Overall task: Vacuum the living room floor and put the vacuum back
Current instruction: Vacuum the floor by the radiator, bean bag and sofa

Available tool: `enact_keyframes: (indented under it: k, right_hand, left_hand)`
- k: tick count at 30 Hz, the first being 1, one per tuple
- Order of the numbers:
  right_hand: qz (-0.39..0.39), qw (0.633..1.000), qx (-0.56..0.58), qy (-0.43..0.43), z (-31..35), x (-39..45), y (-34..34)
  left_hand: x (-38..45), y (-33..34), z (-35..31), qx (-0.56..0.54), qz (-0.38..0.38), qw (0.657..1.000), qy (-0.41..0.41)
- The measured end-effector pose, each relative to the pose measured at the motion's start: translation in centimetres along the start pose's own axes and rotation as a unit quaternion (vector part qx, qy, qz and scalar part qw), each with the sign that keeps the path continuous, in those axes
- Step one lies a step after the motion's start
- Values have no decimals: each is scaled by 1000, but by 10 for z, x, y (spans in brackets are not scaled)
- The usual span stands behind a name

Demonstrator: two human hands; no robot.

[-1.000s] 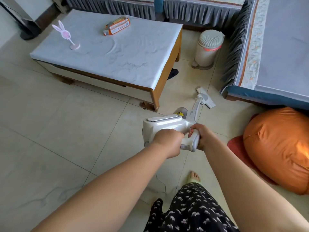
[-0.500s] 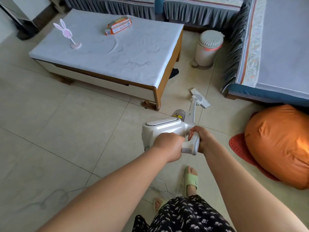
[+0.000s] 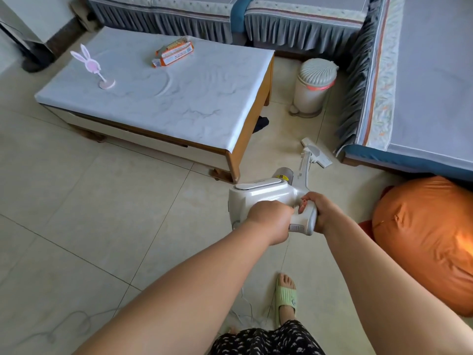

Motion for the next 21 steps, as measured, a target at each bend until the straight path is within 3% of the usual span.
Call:
enact_keyframes:
  k: [7, 21]
  right_hand:
    - [22, 1000, 0, 6, -6, -19, 28]
    - [67, 997, -46, 10, -113, -72, 101]
  left_hand:
    - [-7, -6, 20, 7, 3, 1000, -2]
    - [-129, 6, 93, 17, 2, 999, -44]
Point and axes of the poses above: each hand's wrist, its own x-axis towards the middle knuckle, its own y-axis out of the palm, z = x × y, the point moved 6 cm from there along x, towards the middle knuckle, and after that the axes turned 4 degrees about -y, right-handed, at the moved point
